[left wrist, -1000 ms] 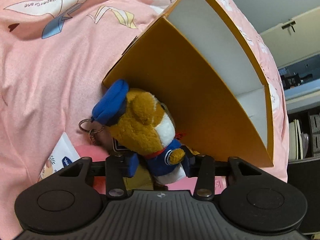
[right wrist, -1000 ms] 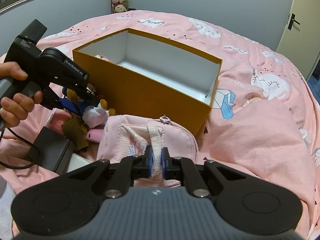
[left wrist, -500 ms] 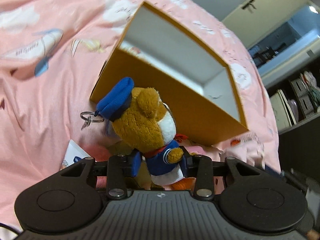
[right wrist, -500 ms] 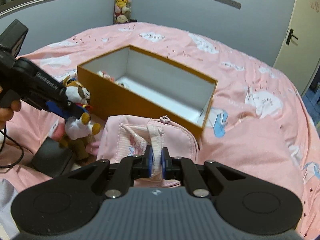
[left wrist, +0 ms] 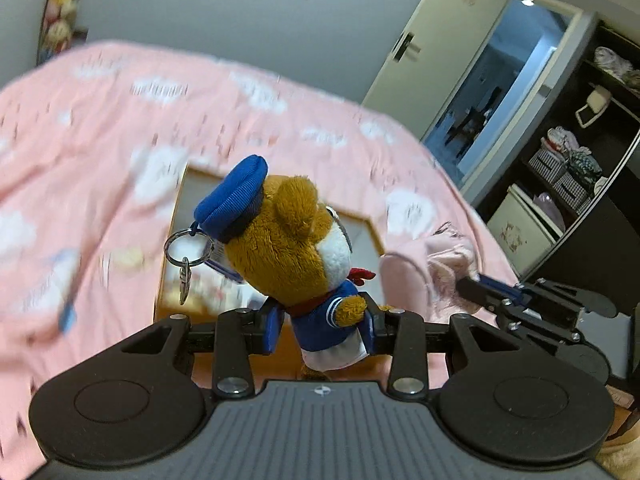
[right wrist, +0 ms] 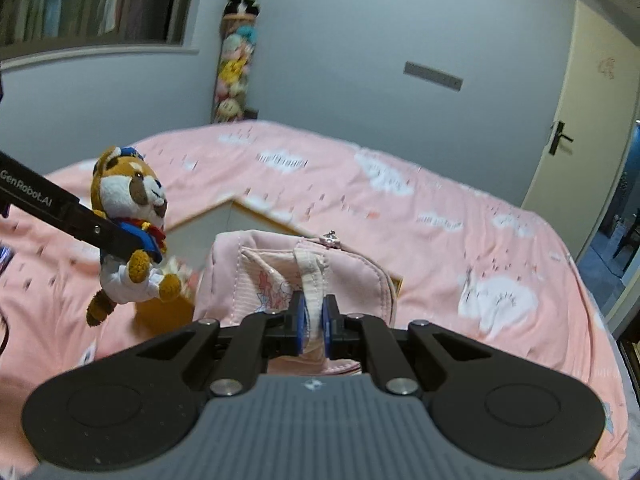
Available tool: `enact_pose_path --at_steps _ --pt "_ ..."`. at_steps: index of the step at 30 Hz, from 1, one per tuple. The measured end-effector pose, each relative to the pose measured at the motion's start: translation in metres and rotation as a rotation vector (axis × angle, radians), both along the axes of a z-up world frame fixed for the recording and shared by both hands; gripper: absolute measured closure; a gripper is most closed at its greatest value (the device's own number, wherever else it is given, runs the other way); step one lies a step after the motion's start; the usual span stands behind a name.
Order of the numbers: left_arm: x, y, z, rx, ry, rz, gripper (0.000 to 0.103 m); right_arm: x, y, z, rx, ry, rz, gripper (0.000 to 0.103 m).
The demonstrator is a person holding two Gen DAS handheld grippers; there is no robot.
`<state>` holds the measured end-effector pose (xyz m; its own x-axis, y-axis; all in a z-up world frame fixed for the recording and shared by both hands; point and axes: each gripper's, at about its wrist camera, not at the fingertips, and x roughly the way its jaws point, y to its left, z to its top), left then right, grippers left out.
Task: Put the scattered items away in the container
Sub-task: 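Grasp the plush bear with the left tool and lift it toward the box, then drop the plush bear into the box with the left tool while the right tool releases the pink bag inside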
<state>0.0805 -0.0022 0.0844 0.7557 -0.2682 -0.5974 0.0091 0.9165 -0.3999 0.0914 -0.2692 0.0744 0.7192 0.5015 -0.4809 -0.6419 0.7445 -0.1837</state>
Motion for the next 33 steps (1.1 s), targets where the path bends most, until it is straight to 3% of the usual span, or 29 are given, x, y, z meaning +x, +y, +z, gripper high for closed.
enact_pose_path --at_steps 6,8,14,22,33 --pt "0.042 -0.013 0.001 0.059 -0.02 0.0 0.059 0.041 0.025 -0.004 0.019 -0.002 -0.051 0.093" --pt "0.056 -0.018 -0.009 0.094 0.007 -0.005 0.059 0.056 0.035 -0.013 -0.008 0.012 -0.061 0.094" --pt "0.095 -0.018 -0.054 0.096 0.144 -0.042 0.059 0.095 0.057 -0.055 -0.134 0.103 -0.067 0.094" --pt "0.115 -0.021 -0.086 0.104 0.244 -0.059 0.06 0.122 0.07 -0.084 -0.2 0.201 -0.046 0.093" --pt "0.124 -0.027 -0.108 0.123 0.333 -0.098 0.061 0.125 0.08 -0.11 -0.28 0.289 -0.038 0.094"
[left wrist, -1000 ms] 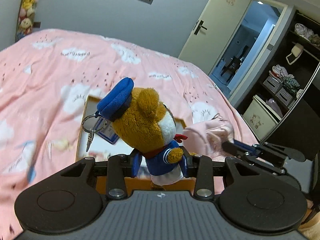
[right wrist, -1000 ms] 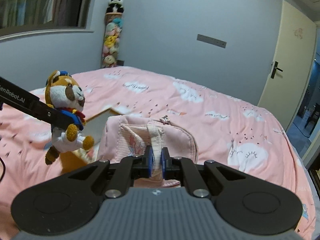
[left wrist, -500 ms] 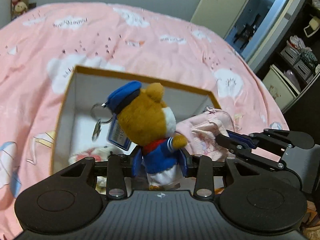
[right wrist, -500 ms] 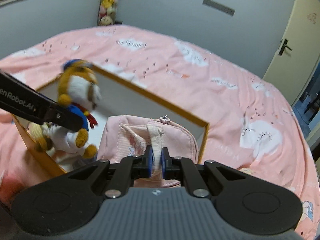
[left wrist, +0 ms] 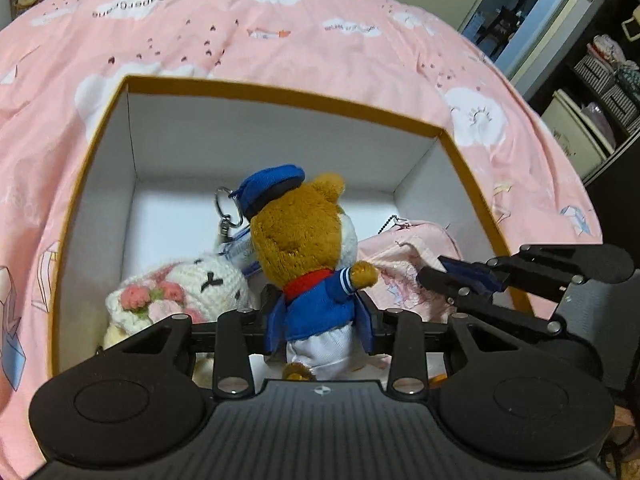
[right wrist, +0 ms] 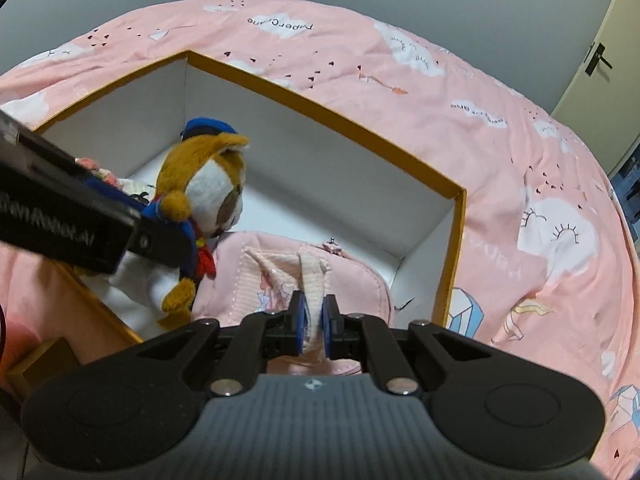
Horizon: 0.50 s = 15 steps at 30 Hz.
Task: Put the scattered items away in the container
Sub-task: 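Drop the plush bear into the box with the left tool while the right tool releases the pink bag inside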
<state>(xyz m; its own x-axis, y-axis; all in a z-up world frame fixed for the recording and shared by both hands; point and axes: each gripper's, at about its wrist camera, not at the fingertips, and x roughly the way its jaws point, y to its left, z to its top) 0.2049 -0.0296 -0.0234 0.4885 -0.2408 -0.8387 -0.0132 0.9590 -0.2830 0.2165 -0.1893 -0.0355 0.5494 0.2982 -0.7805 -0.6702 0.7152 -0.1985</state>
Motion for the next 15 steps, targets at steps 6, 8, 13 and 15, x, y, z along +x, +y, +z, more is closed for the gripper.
enact_pose_path --at_steps 6,8,13,15 --pt "0.0015 0.0006 -0.008 -0.004 0.012 0.013 0.061 0.0058 0.0002 -0.0051 0.0 0.034 -0.014 0.094" --pt "0.001 0.0013 -0.0074 -0.004 0.012 0.015 0.061 0.0075 -0.0005 -0.006 0.006 0.043 -0.022 0.093" --pt "-0.0006 0.0023 -0.0023 0.011 -0.008 0.022 0.057 0.0082 -0.0018 -0.0067 0.015 0.051 -0.04 0.09" --pt "-0.0012 0.0033 -0.0012 0.014 -0.009 0.023 0.054 0.0075 -0.0019 -0.0059 0.017 0.048 -0.04 0.09"
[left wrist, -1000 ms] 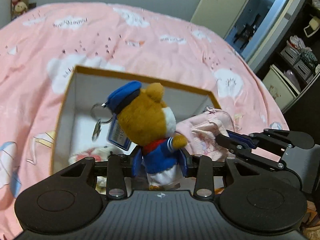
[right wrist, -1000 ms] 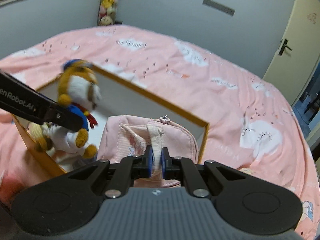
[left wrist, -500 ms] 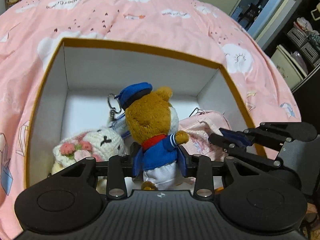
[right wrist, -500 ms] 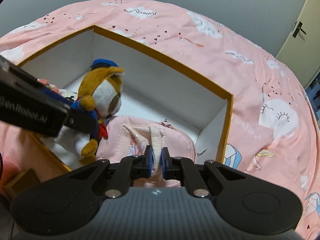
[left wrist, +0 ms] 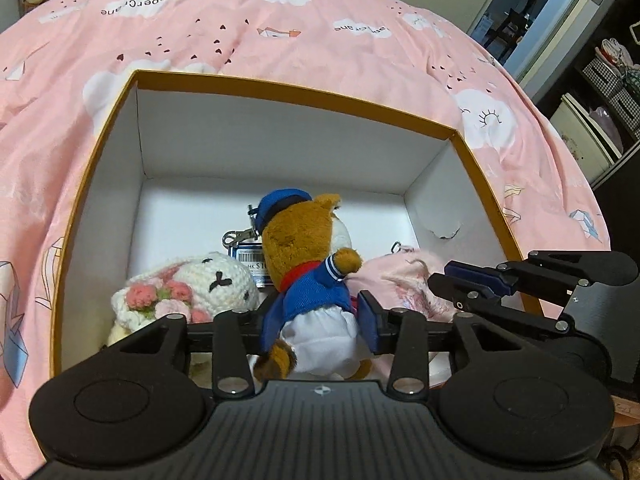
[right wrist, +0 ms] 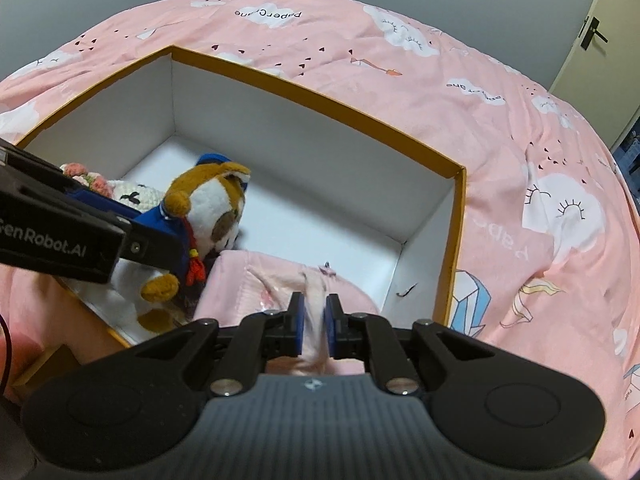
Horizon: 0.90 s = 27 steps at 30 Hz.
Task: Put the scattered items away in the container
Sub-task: 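Drop the plush bear into the box with the left tool while the right tool releases the pink bag inside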
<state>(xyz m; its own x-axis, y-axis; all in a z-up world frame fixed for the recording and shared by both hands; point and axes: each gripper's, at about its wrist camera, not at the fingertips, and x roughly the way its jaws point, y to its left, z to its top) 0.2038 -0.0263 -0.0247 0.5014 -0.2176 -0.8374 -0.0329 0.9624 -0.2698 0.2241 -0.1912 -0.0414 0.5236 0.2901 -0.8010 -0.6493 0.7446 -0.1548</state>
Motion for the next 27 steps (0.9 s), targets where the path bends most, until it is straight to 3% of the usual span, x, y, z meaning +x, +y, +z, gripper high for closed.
enact_pose_path --at_steps 9,13,27 --pt "-0.003 0.002 0.005 0.006 -0.006 0.0 0.043 -0.002 0.0 0.006 0.006 -0.016 0.001 0.077" --pt "-0.006 0.0 0.012 0.028 -0.021 -0.011 0.039 -0.006 0.0 0.01 0.01 -0.035 -0.001 0.065" --pt "-0.039 -0.001 0.057 0.091 -0.15 -0.028 0.037 -0.028 -0.008 0.043 0.091 -0.134 -0.006 0.057"
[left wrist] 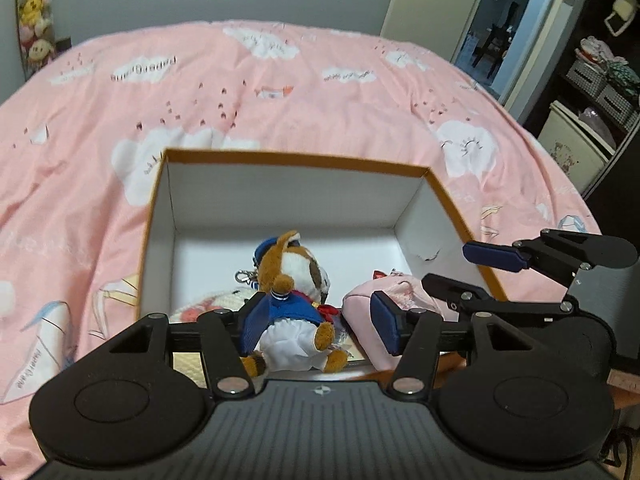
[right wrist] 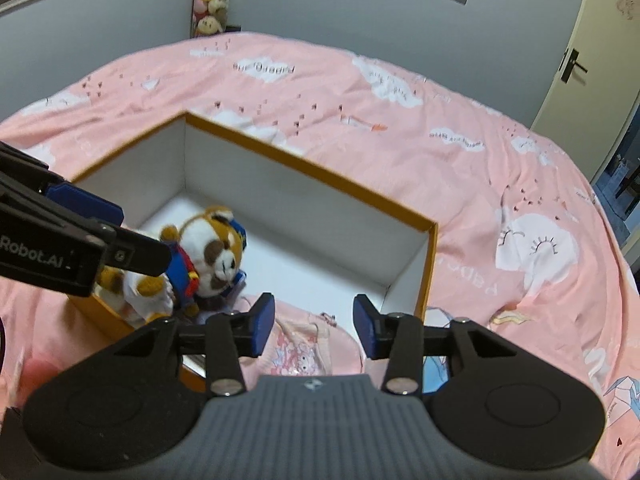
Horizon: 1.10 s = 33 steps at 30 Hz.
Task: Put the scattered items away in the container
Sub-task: 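Drop the plush bear into the box with the left tool while the right tool releases the pink bag inside, then move both tools back to the remaining items and grasp the dark grey case with the left tool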
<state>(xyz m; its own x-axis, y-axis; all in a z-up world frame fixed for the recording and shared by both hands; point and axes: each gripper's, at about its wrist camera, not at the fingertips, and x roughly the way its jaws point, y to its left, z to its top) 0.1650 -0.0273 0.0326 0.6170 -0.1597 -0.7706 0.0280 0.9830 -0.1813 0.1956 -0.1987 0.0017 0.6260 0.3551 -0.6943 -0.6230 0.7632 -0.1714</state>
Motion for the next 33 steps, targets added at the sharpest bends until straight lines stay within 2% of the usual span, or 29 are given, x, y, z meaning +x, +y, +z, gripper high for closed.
enact_pose_path --at_steps 8,12,16,19,26,33 --pt "-0.05 0.01 0.028 0.034 -0.091 -0.041 0.037 -0.043 -0.017 0.03 0.154 -0.086 0.017 0.051" --pt "-0.08 0.021 0.03 0.017 -0.099 -0.044 0.037 -0.07 -0.027 0.038 0.23 -0.098 0.032 0.051" --pt "-0.105 0.029 0.018 -0.011 -0.051 -0.027 0.036 -0.095 -0.035 0.033 0.265 -0.082 0.034 0.051" --pt "-0.117 0.033 0.003 -0.031 0.016 -0.018 0.035 -0.109 -0.041 0.021 0.274 -0.044 0.018 0.051" --pt "-0.137 0.044 -0.036 -0.11 0.174 0.018 0.035 -0.131 -0.05 -0.014 0.255 0.072 -0.008 0.051" --pt "-0.147 0.047 -0.07 -0.148 0.297 0.051 0.035 -0.14 -0.058 -0.046 0.228 0.171 -0.056 0.051"
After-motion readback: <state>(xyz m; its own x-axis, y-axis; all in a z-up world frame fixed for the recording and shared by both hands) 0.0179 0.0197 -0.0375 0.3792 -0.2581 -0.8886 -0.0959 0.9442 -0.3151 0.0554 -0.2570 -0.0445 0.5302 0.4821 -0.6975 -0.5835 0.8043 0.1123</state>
